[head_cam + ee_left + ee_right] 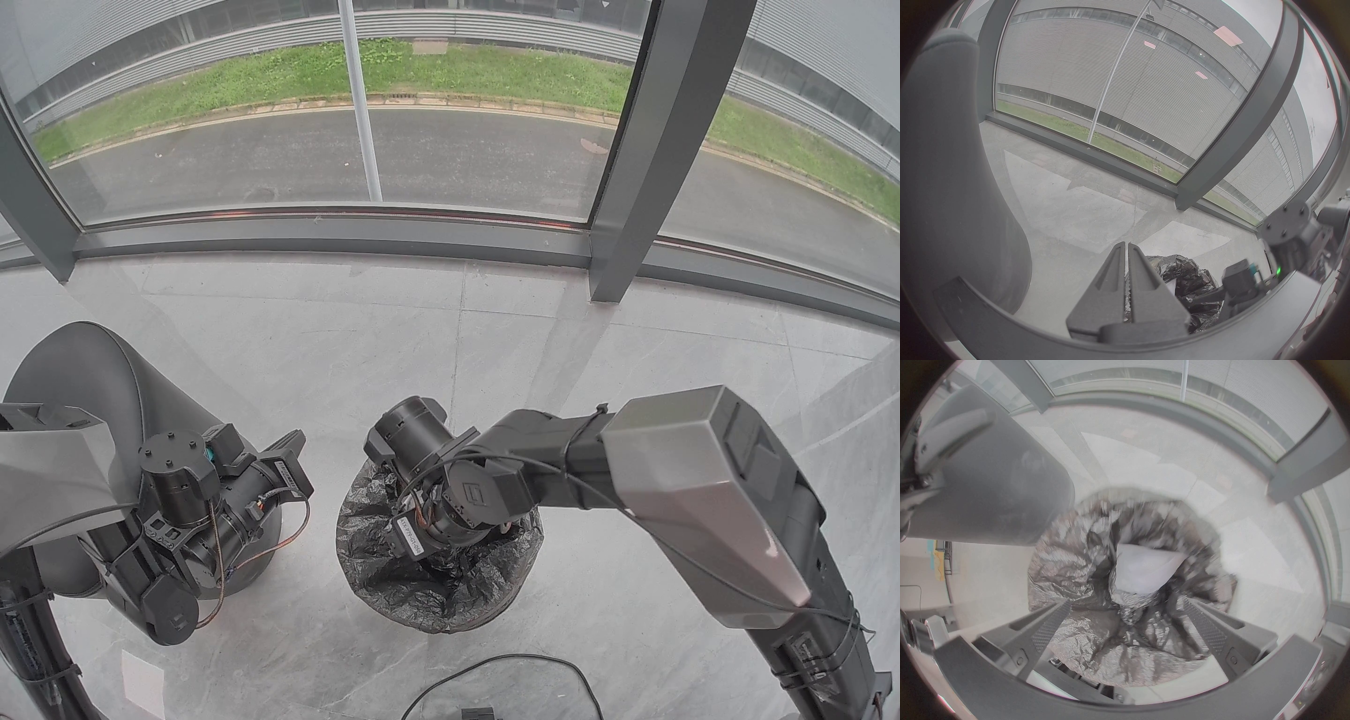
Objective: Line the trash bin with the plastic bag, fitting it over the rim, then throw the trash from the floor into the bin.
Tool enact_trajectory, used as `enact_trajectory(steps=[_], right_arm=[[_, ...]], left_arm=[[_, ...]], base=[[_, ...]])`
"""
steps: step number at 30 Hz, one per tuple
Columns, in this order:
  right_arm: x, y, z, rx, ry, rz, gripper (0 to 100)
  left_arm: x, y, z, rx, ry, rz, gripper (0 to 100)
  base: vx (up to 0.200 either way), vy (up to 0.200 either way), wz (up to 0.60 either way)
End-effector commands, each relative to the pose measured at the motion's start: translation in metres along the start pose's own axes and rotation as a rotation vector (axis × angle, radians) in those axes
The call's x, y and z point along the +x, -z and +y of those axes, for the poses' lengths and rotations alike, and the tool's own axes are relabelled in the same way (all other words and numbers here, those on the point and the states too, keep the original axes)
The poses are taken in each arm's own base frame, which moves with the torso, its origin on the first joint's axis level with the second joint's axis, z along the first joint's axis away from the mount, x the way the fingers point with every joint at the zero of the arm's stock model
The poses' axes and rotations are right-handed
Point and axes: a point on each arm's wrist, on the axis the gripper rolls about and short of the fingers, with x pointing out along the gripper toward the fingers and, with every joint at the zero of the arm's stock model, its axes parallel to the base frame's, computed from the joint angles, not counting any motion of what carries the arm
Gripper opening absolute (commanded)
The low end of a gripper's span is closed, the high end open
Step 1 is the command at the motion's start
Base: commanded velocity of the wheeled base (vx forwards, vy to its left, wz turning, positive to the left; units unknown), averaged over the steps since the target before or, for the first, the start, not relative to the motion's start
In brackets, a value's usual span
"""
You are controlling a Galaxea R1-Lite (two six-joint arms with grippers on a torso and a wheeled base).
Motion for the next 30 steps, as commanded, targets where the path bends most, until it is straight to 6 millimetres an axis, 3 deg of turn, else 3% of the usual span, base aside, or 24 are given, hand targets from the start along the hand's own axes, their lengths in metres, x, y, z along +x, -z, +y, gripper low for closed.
enact_trajectory(steps=[1,3,8,9,11,13,14,15,18,21,23,24,25,26,28,30], right_arm=[[-0.073,-0.023,-0.004,-0.044,0.009,-0.121,100],[-0.082,-0.025,-0.006,-0.067,0.038,-0.14,100],[-0.162,-0.038,-0.017,-0.177,0.185,-0.285,100],[-0.196,-0.036,-0.023,-0.25,0.197,-0.302,100],[-0.208,-0.034,-0.026,-0.283,0.204,-0.308,100],[-0.245,-0.028,-0.039,-0.324,0.24,-0.325,100],[-0.248,-0.028,-0.04,-0.324,0.245,-0.325,100],[-0.275,-0.017,-0.053,-0.327,0.313,-0.301,100],[-0.305,-0.002,-0.07,-0.317,0.387,-0.263,100],[-0.364,0.041,-0.117,-0.212,0.508,-0.175,100],[-0.386,0.065,-0.141,-0.161,0.559,-0.104,100],[-0.388,0.067,-0.144,-0.155,0.564,-0.097,100],[-0.412,0.098,-0.172,-0.077,0.63,0.004,100],[-0.425,0.112,-0.183,-0.021,0.656,0.023,100],[-0.447,0.131,-0.194,0.108,0.691,-0.038,100],[-0.479,0.163,-0.198,0.213,0.694,-0.156,100]], left_arm=[[-0.012,-0.019,-0.007,0.0,0.024,-0.056,0],[-0.016,-0.022,-0.008,0.007,0.028,-0.066,0],[-0.044,-0.05,-0.019,0.051,0.065,-0.159,0],[-0.056,-0.059,-0.023,0.067,0.083,-0.19,0],[-0.06,-0.061,-0.025,0.076,0.091,-0.199,0],[-0.072,-0.068,-0.027,0.119,0.101,-0.227,0],[-0.073,-0.068,-0.027,0.123,0.101,-0.228,0],[-0.078,-0.071,-0.028,0.16,0.101,-0.244,0],[-0.083,-0.073,-0.028,0.185,0.103,-0.253,0],[-0.087,-0.065,-0.032,0.2,0.122,-0.218,0],[-0.088,-0.063,-0.034,0.209,0.132,-0.213,0],[-0.089,-0.063,-0.035,0.211,0.134,-0.212,0],[-0.09,-0.062,-0.037,0.218,0.143,-0.209,0],[-0.091,-0.061,-0.038,0.223,0.146,-0.205,0],[-0.092,-0.06,-0.037,0.242,0.144,-0.204,0],[-0.093,-0.059,-0.037,0.265,0.136,-0.202,0]], base=[[0.0,0.0,0.0],[0.0,0.0,0.0],[0.0,0.0,0.0],[0.0,0.0,0.0],[0.0,0.0,0.0],[0.0,0.0,0.0],[0.0,0.0,0.0],[0.0,0.0,0.0],[0.0,0.0,0.0],[0.0,0.0,0.0],[0.0,0.0,0.0],[0.0,0.0,0.0],[0.0,0.0,0.0],[0.0,0.0,0.0],[0.0,0.0,0.0],[0.0,0.0,0.0]])
